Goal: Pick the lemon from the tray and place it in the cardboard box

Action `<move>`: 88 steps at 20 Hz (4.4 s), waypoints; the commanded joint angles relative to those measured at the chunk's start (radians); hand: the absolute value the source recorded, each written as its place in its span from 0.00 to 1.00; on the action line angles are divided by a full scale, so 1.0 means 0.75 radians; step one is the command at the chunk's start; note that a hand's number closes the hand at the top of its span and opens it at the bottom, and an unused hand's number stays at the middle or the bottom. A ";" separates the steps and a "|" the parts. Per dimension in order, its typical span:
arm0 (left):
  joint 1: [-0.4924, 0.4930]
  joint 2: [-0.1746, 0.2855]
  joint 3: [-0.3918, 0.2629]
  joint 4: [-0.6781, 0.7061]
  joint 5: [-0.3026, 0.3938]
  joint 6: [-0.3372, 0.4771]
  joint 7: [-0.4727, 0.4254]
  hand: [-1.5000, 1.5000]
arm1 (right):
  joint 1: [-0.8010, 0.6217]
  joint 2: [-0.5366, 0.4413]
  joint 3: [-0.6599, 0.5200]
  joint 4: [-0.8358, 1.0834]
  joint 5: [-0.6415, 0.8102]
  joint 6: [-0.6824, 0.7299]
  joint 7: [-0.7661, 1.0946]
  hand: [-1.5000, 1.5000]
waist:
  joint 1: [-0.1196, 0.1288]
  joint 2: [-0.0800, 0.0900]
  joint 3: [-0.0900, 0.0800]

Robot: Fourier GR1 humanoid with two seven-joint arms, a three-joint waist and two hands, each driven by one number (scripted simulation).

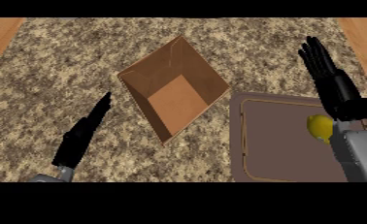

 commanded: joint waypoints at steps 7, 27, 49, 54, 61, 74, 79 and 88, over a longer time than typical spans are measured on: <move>-0.219 0.085 0.089 -0.133 -0.034 -0.040 -0.100 0.50 | -0.188 -0.630 -0.155 -0.077 -0.046 0.642 -0.122 0.00 | -0.044 -0.042 0.009; -0.288 0.061 0.086 -0.120 -0.042 -0.112 -0.094 0.50 | -0.026 -1.053 0.174 -0.073 0.746 0.441 -1.084 0.00 | 0.011 -0.032 0.011; -0.300 0.056 0.288 -0.110 -0.083 -0.269 -0.039 0.50 | 0.378 -0.948 0.228 -0.406 1.275 0.179 -0.794 0.00 | -0.033 -0.042 0.009; -0.208 -0.010 0.278 -0.196 -0.148 -0.248 -0.064 0.50 | 0.389 -0.876 0.135 -0.383 1.366 0.157 -0.783 0.00 | -0.026 -0.043 0.009; -0.262 -0.063 0.316 -0.104 -0.205 -0.277 -0.091 0.50 | 0.294 -0.765 0.142 -0.526 1.460 0.324 -0.680 0.00 | -0.027 -0.043 0.008; -0.226 -0.152 0.346 -0.263 -0.282 -0.319 0.048 0.50 | 0.254 -0.508 0.164 -0.177 1.792 0.136 -0.824 0.00 | -0.020 -0.042 0.009; -0.142 -0.153 0.393 -0.281 -0.277 -0.372 -0.030 0.50 | 0.281 -0.475 0.153 -0.247 1.847 0.220 -0.819 0.00 | -0.023 -0.044 0.009; -0.320 -0.256 0.366 -0.134 -0.369 -0.340 0.027 0.50 | 0.177 -0.302 0.161 0.024 2.038 0.024 -0.756 0.00 | -0.027 -0.040 0.009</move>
